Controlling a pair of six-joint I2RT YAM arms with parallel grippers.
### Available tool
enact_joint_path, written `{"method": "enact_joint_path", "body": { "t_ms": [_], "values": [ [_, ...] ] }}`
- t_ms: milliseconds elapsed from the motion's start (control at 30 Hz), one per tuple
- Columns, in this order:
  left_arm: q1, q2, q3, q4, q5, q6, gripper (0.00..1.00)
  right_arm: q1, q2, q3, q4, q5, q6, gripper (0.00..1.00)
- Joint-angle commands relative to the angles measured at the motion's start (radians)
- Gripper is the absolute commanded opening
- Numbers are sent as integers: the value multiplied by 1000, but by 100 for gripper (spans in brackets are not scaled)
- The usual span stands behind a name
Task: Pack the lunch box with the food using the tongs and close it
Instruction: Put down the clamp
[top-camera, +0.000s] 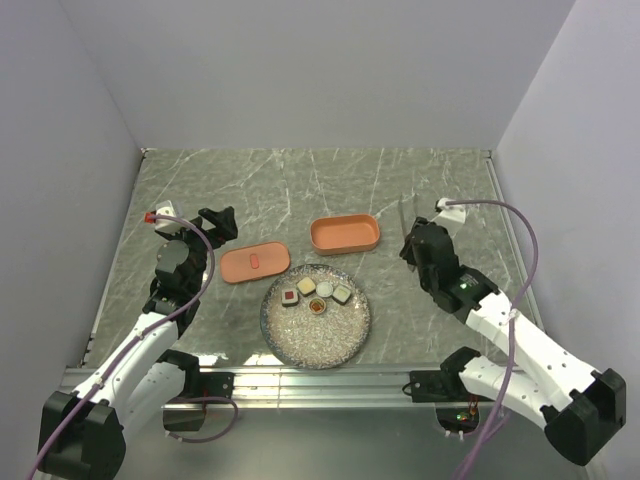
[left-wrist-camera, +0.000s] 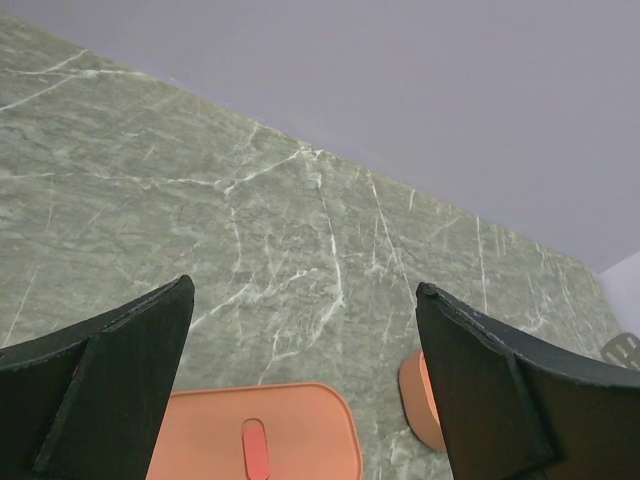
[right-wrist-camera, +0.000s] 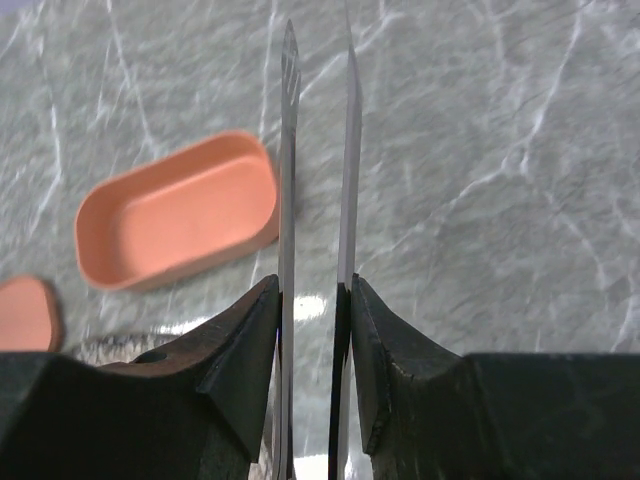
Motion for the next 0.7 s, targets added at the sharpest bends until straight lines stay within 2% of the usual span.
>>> {"method": "enact_joint_path", "body": {
  "t_ms": [0, 133, 367, 667],
  "values": [
    [5, 2, 5, 49, 16, -9, 99, -73, 10, 34, 136, -54, -50, 41],
    [5, 8, 5, 52, 17, -8, 99, -168, 102, 19, 190, -141, -61, 41],
    [5, 15, 4, 56, 14, -8, 100, -237, 312, 34, 268, -241, -78, 41],
    [5, 28, 4, 62, 16, -8, 100, -278, 531, 120, 189, -286, -75, 40]
  ]
}}
